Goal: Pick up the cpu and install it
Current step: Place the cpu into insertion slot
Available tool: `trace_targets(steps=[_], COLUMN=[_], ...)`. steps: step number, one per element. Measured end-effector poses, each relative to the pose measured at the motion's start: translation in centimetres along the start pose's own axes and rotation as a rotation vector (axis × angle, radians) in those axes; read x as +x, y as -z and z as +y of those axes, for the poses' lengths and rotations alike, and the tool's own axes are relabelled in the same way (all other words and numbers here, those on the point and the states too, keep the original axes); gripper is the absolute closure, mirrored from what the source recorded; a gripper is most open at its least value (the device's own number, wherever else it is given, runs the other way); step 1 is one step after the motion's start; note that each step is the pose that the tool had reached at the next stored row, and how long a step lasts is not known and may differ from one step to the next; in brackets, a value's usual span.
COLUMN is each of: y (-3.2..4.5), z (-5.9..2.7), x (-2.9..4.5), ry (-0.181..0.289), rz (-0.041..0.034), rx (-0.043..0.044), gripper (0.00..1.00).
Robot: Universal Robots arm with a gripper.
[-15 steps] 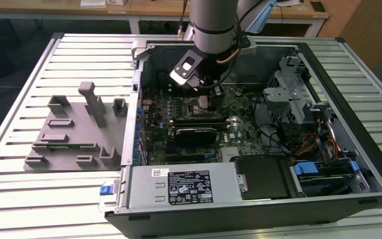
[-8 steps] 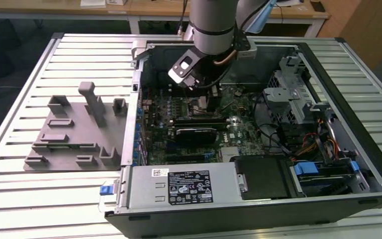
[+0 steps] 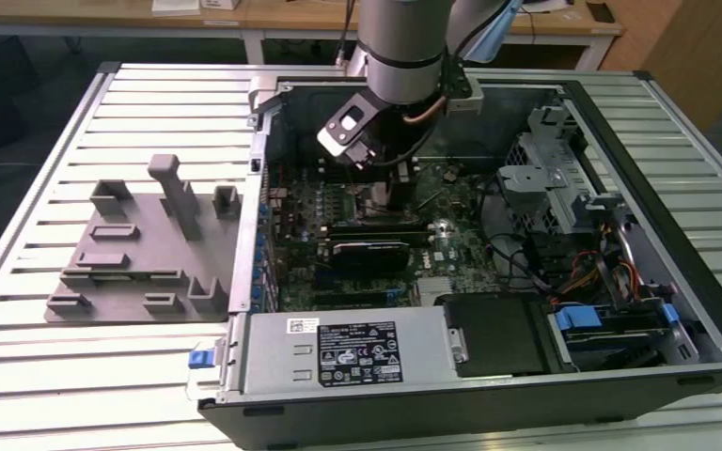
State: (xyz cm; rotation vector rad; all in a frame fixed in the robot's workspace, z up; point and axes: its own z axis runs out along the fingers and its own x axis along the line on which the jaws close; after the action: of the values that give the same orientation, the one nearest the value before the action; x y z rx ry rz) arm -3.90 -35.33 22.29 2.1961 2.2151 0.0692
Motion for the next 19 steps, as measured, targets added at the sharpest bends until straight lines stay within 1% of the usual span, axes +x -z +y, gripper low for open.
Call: trace_targets(steps=[2, 4, 6, 7, 8, 11, 15, 19], y=[-0.08, -0.15, -0.22, -0.31, -0.38, -0.62, -1.05, -1.07], z=[0.02, 0.05, 0.08, 0.10, 0.11, 0.13, 0.11, 0.11], x=[0.29, 0.50, 0.68, 0.84, 0.90, 0.98, 1.04, 1.04], ry=[0.000, 0.000, 0.000, 0.001, 0.001, 0.001, 0.001, 0.001], rz=[-0.0010, -0.0041, -0.0105, -0.0183, -0.0221, -0.0286, -0.0288, -0.0290], rx=[0.0053, 0.0103, 0.0143, 0.0181, 0.0200, 0.0252, 0.0320, 0.0323], gripper=[0.46, 0.46, 0.46, 0.46, 0.46, 0.46, 0.46, 0.46])
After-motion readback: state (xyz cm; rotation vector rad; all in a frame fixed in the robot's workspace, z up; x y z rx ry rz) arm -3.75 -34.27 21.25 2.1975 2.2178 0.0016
